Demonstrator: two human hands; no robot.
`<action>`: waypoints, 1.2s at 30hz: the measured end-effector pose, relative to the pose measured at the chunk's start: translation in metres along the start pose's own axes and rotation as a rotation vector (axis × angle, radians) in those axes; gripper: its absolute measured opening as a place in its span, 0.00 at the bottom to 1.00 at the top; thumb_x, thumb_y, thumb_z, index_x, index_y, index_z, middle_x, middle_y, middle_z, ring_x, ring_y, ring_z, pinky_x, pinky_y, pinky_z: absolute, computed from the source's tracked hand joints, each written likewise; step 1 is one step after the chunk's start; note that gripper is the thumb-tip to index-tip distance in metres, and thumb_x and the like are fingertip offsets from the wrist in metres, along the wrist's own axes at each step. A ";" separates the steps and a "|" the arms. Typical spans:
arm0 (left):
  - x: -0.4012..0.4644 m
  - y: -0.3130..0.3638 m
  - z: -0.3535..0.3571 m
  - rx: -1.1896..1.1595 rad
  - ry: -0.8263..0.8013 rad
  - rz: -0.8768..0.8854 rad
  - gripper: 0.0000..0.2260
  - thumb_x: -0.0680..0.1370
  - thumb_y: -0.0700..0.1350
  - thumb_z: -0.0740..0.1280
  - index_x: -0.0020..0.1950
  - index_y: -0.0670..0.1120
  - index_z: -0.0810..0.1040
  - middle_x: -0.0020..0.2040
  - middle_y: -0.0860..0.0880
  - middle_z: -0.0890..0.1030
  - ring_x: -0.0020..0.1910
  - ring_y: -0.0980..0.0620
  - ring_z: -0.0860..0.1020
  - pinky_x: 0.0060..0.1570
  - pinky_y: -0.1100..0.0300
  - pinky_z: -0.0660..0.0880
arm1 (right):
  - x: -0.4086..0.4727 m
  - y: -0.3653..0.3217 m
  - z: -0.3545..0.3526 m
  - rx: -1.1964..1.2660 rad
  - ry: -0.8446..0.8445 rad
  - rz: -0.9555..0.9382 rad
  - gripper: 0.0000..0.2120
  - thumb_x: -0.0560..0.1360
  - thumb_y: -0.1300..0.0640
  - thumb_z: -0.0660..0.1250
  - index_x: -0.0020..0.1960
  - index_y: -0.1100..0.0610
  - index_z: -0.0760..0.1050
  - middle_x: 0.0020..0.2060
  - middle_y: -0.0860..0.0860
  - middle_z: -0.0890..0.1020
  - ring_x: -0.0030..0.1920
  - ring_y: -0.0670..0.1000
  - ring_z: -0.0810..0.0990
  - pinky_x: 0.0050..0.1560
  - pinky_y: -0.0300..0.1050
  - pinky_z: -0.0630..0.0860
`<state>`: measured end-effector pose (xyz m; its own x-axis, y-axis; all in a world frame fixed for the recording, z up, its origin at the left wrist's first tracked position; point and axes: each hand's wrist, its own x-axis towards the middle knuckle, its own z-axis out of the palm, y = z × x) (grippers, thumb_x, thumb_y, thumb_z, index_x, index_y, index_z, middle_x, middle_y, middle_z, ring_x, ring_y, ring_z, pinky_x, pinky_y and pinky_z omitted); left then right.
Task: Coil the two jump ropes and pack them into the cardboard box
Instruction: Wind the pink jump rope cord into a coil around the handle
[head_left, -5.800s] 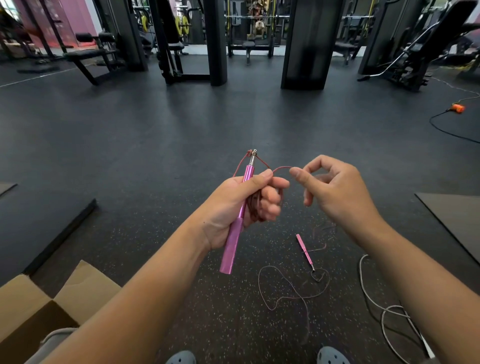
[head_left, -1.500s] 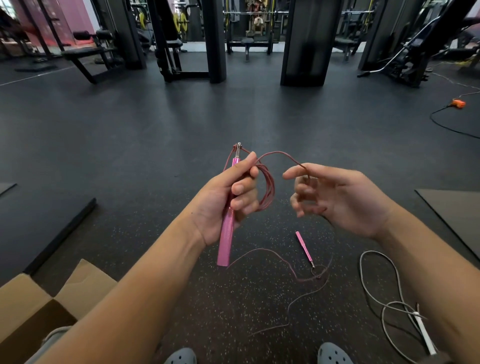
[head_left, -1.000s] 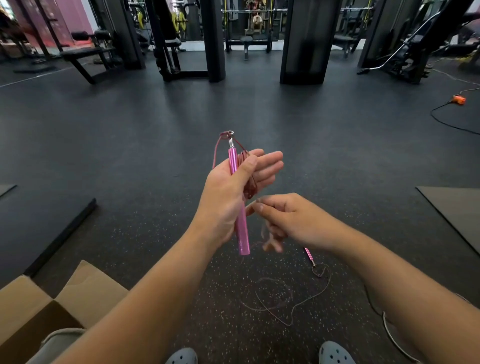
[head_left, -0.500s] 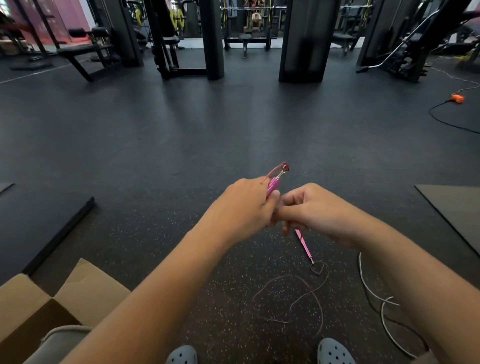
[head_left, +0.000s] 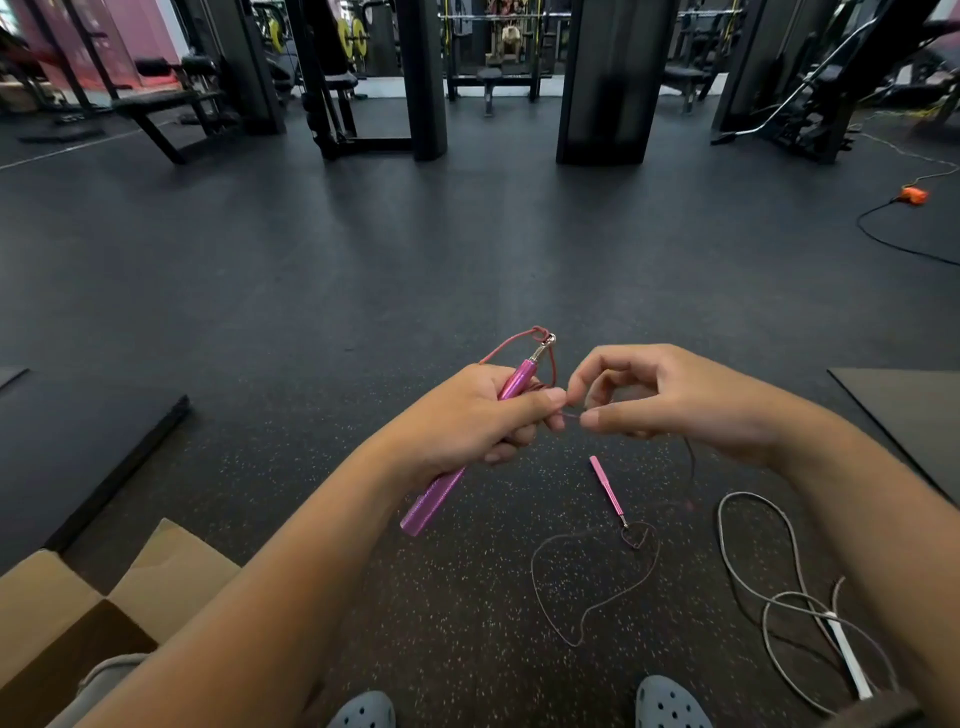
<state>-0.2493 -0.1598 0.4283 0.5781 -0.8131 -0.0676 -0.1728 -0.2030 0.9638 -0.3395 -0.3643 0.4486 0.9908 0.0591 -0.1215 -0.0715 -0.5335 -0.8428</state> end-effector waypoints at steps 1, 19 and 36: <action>0.000 -0.001 -0.001 -0.020 0.005 0.012 0.12 0.84 0.47 0.63 0.46 0.41 0.78 0.26 0.52 0.67 0.23 0.54 0.65 0.29 0.61 0.64 | -0.002 0.002 -0.004 -0.032 0.006 -0.021 0.12 0.70 0.50 0.78 0.52 0.47 0.81 0.43 0.52 0.82 0.38 0.48 0.74 0.43 0.44 0.70; -0.007 0.010 -0.005 -0.575 -0.006 0.013 0.12 0.80 0.51 0.65 0.42 0.44 0.73 0.21 0.56 0.63 0.16 0.60 0.61 0.25 0.63 0.70 | -0.003 0.006 -0.010 -0.036 0.256 -0.274 0.05 0.75 0.58 0.75 0.50 0.53 0.82 0.39 0.53 0.87 0.43 0.58 0.84 0.48 0.50 0.77; -0.006 0.017 0.006 -0.763 0.112 0.047 0.15 0.79 0.50 0.65 0.34 0.46 0.79 0.17 0.54 0.65 0.13 0.59 0.63 0.21 0.63 0.69 | 0.011 0.010 0.007 -0.027 0.436 -0.088 0.11 0.79 0.48 0.71 0.42 0.54 0.80 0.23 0.53 0.81 0.20 0.49 0.67 0.24 0.38 0.65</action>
<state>-0.2609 -0.1616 0.4433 0.6678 -0.7435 -0.0347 0.3750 0.2958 0.8786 -0.3303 -0.3637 0.4351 0.9492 -0.2527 0.1874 0.0125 -0.5649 -0.8251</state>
